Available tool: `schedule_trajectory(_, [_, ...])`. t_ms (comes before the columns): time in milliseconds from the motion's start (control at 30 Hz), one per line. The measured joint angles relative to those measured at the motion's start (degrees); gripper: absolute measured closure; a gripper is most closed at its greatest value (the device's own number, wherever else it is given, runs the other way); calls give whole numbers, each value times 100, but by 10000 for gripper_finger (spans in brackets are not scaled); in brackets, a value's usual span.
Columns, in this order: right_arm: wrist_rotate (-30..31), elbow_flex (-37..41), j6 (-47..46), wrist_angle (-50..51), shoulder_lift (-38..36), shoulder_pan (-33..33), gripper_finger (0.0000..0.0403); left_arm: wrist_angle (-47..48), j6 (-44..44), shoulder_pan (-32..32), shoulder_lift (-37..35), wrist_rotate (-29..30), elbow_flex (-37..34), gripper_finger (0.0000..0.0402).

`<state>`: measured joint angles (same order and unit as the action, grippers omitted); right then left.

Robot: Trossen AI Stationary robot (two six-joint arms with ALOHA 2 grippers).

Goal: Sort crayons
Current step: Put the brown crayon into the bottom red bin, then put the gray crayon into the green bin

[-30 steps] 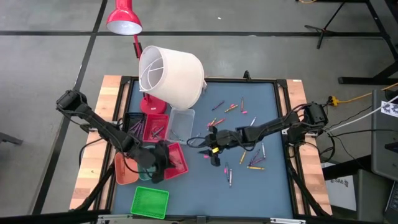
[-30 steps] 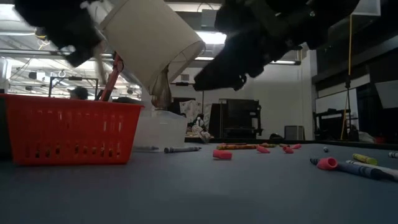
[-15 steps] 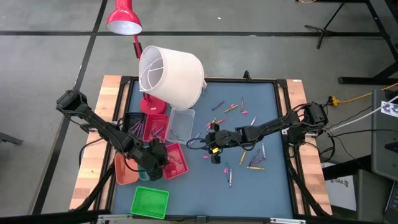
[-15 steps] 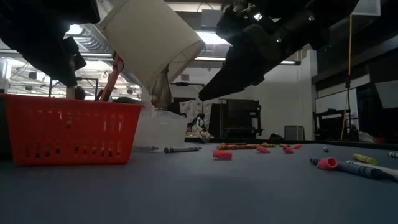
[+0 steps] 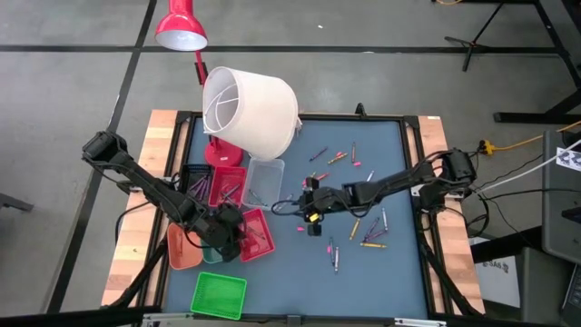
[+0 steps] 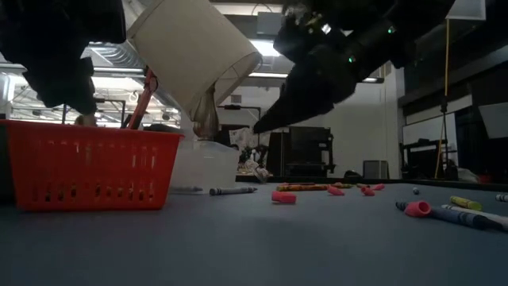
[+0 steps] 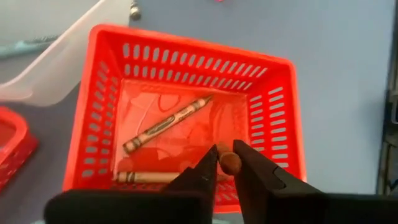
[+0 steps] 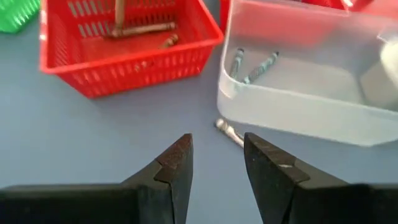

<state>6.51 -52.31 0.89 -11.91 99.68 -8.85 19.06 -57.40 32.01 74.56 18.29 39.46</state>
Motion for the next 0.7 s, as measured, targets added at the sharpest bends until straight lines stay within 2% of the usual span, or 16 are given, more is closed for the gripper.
schedule_trajectory(200, [-7,-2,136,-103,187,266,260,104,-68,0,2,32,0,315])
schedule_trajectory(367, [-65,-9,420,-209,275,609,260,91,-98,2,2,49,0,305])
schedule_trajectory(567, [-1014,-3,547,-226,566,1065,260,74,-103,2,2,58,0,305])
schedule_trajectory(700, [-1172,-1,898,-454,854,1202,260,58,-103,2,2,61,0,305])
